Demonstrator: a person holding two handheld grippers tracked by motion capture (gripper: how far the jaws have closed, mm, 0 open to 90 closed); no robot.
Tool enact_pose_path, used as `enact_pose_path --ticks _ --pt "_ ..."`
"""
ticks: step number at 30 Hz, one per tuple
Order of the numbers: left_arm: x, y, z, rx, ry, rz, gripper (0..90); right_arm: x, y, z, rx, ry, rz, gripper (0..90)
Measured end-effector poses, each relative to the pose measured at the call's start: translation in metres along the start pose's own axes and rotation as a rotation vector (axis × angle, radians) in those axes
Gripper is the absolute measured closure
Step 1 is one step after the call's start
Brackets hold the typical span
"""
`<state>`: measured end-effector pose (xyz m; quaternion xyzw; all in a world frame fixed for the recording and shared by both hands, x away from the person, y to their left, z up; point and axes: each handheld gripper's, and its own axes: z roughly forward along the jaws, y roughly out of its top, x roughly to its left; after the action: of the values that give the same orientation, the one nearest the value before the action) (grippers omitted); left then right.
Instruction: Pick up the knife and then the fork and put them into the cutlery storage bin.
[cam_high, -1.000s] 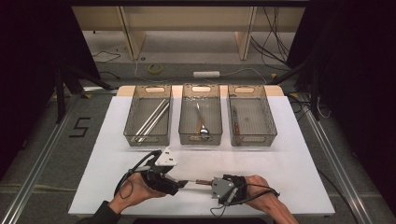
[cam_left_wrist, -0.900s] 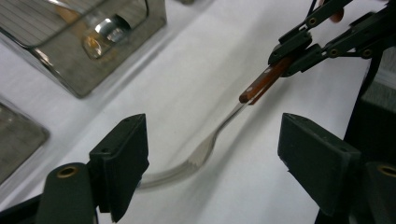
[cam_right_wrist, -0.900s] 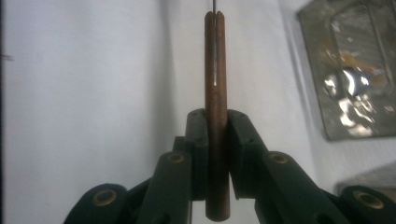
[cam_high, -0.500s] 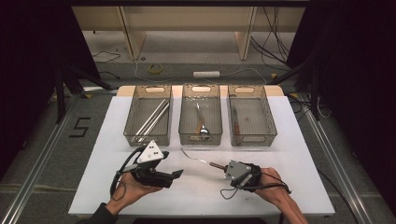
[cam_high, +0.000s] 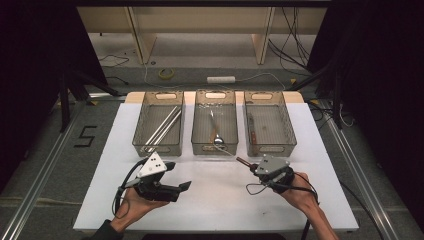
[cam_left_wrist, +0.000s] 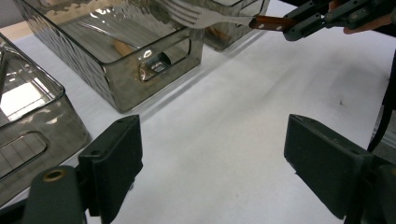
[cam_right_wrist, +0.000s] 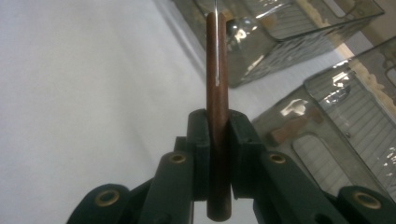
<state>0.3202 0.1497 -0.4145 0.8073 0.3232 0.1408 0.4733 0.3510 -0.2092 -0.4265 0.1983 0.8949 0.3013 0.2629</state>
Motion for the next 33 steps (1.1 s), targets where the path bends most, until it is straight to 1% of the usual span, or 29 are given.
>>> enact_pose_path --ticks 1,3,4,5,9,12,15,18,21,23,24,25,28,33 --pt "0.0 0.0 -0.001 -0.002 0.003 0.0 18.7 -0.004 -0.001 0.0 -0.005 -0.003 0.023 81.4" --pt "0.0 -0.002 -0.001 -0.014 0.005 -0.005 18.2 -0.009 -0.002 0.0 -0.008 -0.007 0.052 81.4" --pt "0.001 -0.002 -0.002 -0.015 0.01 -0.001 18.1 -0.012 -0.003 -0.001 -0.009 -0.01 0.067 81.4" --pt "0.001 -0.003 -0.002 -0.02 0.016 -0.001 18.0 -0.016 -0.004 -0.001 -0.01 -0.016 0.092 81.4" --pt "0.004 -0.004 -0.005 -0.045 0.024 -0.021 17.9 -0.027 -0.006 -0.002 -0.01 -0.026 0.161 81.4" --pt "0.005 -0.006 -0.006 -0.056 0.032 -0.031 17.6 -0.034 -0.006 -0.002 -0.006 -0.039 0.196 81.4" --pt "0.006 -0.007 -0.007 -0.06 0.039 -0.034 17.4 -0.044 -0.005 -0.003 -0.003 -0.052 0.249 81.4" --pt "0.006 -0.008 -0.008 -0.068 0.041 -0.034 17.3 -0.054 -0.005 -0.003 -0.008 -0.069 0.284 81.4" --pt "0.005 -0.008 -0.007 -0.067 0.044 -0.036 17.1 -0.064 -0.001 -0.002 -0.006 -0.069 0.338 81.4" --pt "0.005 -0.009 -0.007 -0.067 0.046 -0.036 17.1 -0.071 0.001 -0.001 0.007 -0.081 0.359 81.4" --pt "0.005 -0.009 -0.008 -0.067 0.047 -0.036 17.1 -0.074 0.002 -0.001 0.009 -0.082 0.36 81.4" --pt "0.005 -0.009 -0.008 -0.069 0.048 -0.036 17.1 -0.076 0.003 0.0 0.008 -0.085 0.377 81.4" --pt "0.005 -0.009 -0.008 -0.07 0.049 -0.038 17.1 -0.084 0.004 0.001 0.008 -0.093 0.403 81.4" --pt "0.004 -0.009 -0.008 -0.076 0.05 -0.038 16.9 -0.097 0.005 0.006 0.027 -0.106 0.452 81.3"
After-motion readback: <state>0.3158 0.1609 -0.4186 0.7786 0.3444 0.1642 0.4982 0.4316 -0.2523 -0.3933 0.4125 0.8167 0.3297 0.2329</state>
